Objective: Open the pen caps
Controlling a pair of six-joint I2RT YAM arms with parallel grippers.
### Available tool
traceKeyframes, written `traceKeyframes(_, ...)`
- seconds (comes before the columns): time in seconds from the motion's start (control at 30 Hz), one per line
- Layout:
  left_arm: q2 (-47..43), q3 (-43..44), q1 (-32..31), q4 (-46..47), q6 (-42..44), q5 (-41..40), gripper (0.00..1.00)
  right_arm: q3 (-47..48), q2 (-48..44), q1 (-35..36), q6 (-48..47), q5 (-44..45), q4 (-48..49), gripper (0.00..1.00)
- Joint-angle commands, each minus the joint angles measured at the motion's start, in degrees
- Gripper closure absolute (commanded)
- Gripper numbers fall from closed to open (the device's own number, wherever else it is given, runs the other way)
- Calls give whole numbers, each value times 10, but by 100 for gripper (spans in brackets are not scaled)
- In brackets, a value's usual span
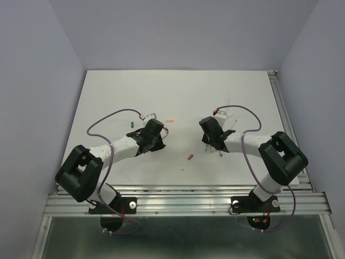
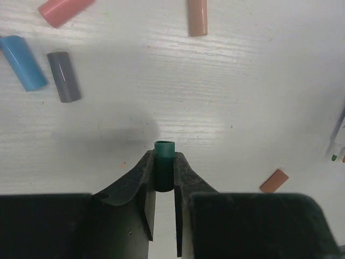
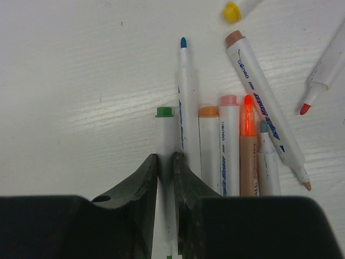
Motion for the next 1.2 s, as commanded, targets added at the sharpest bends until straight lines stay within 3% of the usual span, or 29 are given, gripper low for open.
traceKeyframes(0.0, 10, 35, 6, -4, 18, -13, 100, 43, 7, -2, 5, 40, -20, 87)
traceKeyframes(0.17, 20, 47, 8, -4, 26, -15, 100, 44, -2, -2, 9, 32, -18, 75)
traceKeyframes(0.23, 27, 52, 10, -4, 29, -15, 100, 43, -14, -2, 11, 20, -19, 53)
traceKeyframes(0.37, 38, 64, 15, -5, 34, -15, 99, 43, -40, -2, 12, 8, -22, 38)
traceKeyframes(0.6, 70, 97, 16, -18, 41, -41, 85, 18, -136, -2, 13, -22, -9, 15)
traceKeyframes(0.93, 136, 150, 24, -57, 26, -85, 84, -57, -256, -2, 53, 28, -6, 0)
traceKeyframes(1.17, 151, 179, 24, -87, 21, -113, 75, -73, -277, -2, 73, 60, -18, 0)
